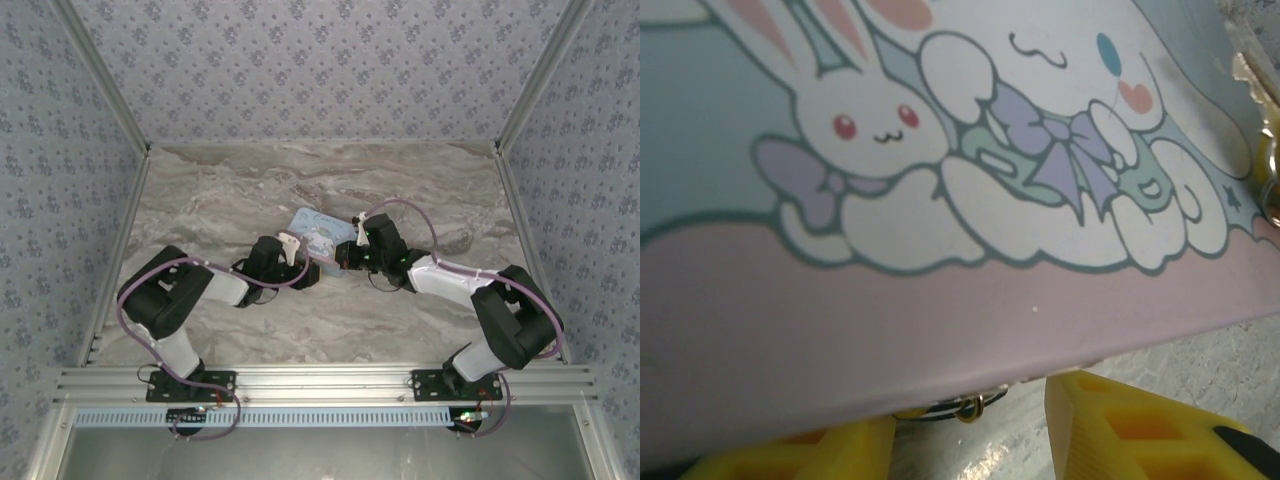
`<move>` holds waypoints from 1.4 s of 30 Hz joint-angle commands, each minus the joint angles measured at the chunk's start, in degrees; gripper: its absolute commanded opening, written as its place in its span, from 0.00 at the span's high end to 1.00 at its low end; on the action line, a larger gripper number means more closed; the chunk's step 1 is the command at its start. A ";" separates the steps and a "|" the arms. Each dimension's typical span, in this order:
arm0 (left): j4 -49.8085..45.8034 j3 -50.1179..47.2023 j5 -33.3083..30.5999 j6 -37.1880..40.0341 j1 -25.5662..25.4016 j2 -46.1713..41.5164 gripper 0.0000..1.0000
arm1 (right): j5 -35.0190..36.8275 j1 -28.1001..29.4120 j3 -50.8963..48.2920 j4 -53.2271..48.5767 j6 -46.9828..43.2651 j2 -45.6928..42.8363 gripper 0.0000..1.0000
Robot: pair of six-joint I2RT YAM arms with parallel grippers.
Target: Unlock the padlock with the key
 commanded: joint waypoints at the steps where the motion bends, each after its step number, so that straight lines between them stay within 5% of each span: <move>1: -0.08 2.19 -2.40 -0.51 -0.73 2.20 0.59 | 1.79 0.85 -1.77 -4.51 0.97 1.79 1.00; 23: -3.98 4.02 -3.82 -3.71 -1.83 -1.31 0.74 | 5.81 1.46 -1.85 -2.90 -4.10 -4.71 1.00; 34: -9.35 6.81 -3.00 -22.77 -2.67 -3.31 0.82 | 10.61 1.60 -11.75 -5.64 -15.49 -23.21 1.00; 42: -2.75 5.24 -2.95 -36.00 -4.11 -3.47 0.82 | 12.60 3.93 -19.16 -2.17 -24.07 -29.58 1.00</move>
